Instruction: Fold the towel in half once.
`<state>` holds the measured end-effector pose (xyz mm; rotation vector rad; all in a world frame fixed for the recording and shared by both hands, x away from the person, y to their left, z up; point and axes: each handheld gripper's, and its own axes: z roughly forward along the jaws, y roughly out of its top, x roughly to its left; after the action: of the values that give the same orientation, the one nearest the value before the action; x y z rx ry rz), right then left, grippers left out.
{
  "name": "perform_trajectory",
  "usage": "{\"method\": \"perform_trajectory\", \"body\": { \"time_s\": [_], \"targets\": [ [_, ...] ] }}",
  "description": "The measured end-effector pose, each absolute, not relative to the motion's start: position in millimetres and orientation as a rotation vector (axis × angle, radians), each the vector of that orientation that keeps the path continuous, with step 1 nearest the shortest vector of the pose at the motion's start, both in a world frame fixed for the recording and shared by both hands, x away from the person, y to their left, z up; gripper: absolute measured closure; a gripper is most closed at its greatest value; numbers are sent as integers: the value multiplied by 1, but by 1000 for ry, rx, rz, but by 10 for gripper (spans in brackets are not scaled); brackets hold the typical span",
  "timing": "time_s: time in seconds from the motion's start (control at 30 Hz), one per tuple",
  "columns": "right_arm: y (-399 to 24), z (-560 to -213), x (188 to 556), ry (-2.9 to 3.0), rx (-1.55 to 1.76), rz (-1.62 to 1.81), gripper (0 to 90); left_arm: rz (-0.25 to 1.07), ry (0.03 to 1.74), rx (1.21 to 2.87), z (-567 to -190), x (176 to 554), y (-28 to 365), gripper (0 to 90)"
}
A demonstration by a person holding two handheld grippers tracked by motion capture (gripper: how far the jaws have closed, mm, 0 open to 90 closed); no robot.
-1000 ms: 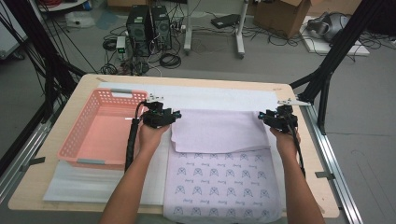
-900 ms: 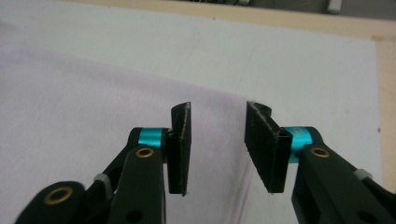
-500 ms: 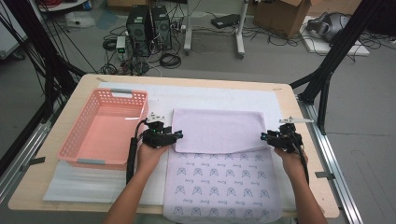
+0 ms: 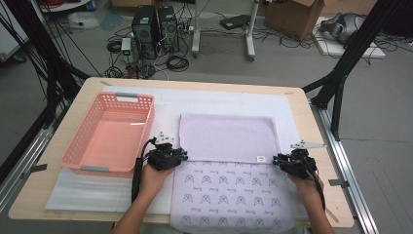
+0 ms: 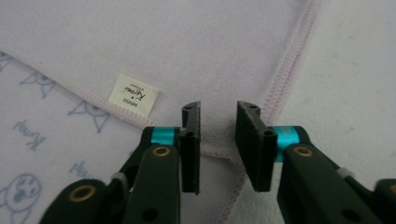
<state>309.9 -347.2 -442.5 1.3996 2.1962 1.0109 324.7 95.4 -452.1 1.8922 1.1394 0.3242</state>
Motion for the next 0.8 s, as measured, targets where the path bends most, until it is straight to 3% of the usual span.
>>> {"method": "perform_trajectory", "body": {
  "time_s": [0.1,0.17,0.57,0.8],
  "targets": [
    [-346,-443,309,2182,1395,987,864,322,1145,1891,-452,324,94,855],
    [-346,-443,309,2179,1400,992,876,328,1141,1879,-452,323,94,866],
    [-351,-434,287,2144,1338,1059,885,316,1070,1799,-442,301,105,871],
    [-355,-429,257,2146,1304,1094,885,278,1021,1766,-440,269,112,871]
  ]
}}
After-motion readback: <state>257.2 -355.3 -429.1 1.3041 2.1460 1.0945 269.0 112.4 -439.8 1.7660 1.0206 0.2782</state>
